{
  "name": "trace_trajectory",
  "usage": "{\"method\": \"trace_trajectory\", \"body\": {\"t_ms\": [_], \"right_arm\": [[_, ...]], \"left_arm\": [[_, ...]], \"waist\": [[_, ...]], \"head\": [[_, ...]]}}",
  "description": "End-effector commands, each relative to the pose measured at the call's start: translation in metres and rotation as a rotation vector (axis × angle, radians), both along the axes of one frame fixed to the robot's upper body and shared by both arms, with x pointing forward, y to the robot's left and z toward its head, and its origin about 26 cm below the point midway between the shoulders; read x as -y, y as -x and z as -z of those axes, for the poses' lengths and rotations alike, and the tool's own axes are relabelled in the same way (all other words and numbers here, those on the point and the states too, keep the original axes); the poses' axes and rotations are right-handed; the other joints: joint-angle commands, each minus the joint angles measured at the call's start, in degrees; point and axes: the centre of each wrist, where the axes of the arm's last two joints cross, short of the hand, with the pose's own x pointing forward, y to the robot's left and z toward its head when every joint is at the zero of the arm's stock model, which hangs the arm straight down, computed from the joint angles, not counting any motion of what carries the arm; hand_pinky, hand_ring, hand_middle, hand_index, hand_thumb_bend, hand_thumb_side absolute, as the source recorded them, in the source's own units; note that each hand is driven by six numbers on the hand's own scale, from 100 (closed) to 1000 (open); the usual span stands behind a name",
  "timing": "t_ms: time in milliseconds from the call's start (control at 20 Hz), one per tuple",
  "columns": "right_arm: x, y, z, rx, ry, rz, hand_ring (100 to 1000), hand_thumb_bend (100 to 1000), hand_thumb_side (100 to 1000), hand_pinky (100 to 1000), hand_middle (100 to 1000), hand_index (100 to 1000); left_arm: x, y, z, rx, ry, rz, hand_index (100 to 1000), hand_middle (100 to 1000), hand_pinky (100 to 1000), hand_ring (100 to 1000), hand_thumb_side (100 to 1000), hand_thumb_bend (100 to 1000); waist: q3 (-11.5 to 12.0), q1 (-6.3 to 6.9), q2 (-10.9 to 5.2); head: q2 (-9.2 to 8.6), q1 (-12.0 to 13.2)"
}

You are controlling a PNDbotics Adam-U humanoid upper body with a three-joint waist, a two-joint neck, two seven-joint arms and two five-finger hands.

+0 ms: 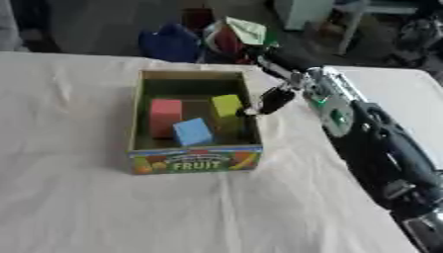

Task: Pick up objects on the table and place them in the box.

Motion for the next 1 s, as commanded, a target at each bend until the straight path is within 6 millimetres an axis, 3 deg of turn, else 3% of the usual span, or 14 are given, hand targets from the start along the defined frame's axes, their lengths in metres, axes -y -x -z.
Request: {"method": "trace_trajectory", "body": {"t_ms": [50, 350, 450, 500, 550, 600, 950, 1000], "right_arm": [[0.013, 0.028, -0.039, 0.141, -0.103, -0.008, 873, 459, 261, 770, 903, 921], [0.017, 0.075, -0.049, 0.213, -0.256, -0.036, 860, 224, 383, 760, 869, 906], [0.013, 0.087, -0.048, 0.212, -0.286, -0.051, 856, 182, 404, 757, 860, 901], [0.011, 0.092, -0.046, 0.209, -0.3, -0.06, 851, 226, 409, 753, 849, 897], [0.009, 0.096, -0.045, 0.204, -0.311, -0.069, 849, 136, 425, 752, 844, 895], [0.007, 0.1, -0.043, 0.196, -0.316, -0.08, 847, 107, 440, 752, 838, 888], [-0.014, 0.119, -0.035, 0.12, -0.324, -0.171, 808, 100, 502, 733, 768, 759], [-0.018, 0.12, -0.034, 0.107, -0.32, -0.189, 807, 100, 514, 730, 755, 674]], "left_arm": [[-0.005, 0.001, -0.005, 0.019, 0.012, -0.019, 825, 630, 666, 607, 885, 223], [-0.007, 0.001, 0.002, 0.0, 0.022, -0.034, 825, 631, 667, 607, 897, 203], [-0.004, 0.0, 0.003, -0.004, 0.021, -0.026, 825, 632, 668, 608, 901, 200], [-0.003, 0.0, 0.003, -0.005, 0.014, -0.02, 825, 632, 669, 609, 903, 199], [-0.001, 0.0, 0.003, -0.006, 0.008, -0.013, 825, 632, 669, 609, 906, 197], [0.002, 0.0, 0.003, -0.008, 0.001, -0.003, 825, 633, 669, 610, 910, 196], [0.019, -0.002, 0.0, -0.004, -0.056, 0.052, 826, 640, 673, 615, 925, 202], [0.023, -0.002, 0.0, 0.001, -0.065, 0.06, 825, 643, 675, 617, 924, 205]], "waist": [[-0.56, 0.39, -1.16], [-2.21, 0.81, -1.24], [-2.38, 0.97, -1.17], [-2.41, 1.08, -1.14], [-2.48, 1.16, -1.13], [-2.63, 1.24, -1.14], [-3.13, 1.38, -1.27], [-3.08, 1.37, -1.31]], "head": [[-0.5, 0.8], [-0.56, 1.79], [-0.8, 2.06], [-0.84, 2.25], [-0.82, 2.34], [-0.79, 2.38], [-0.85, 2.49], [-0.82, 2.54]]}}
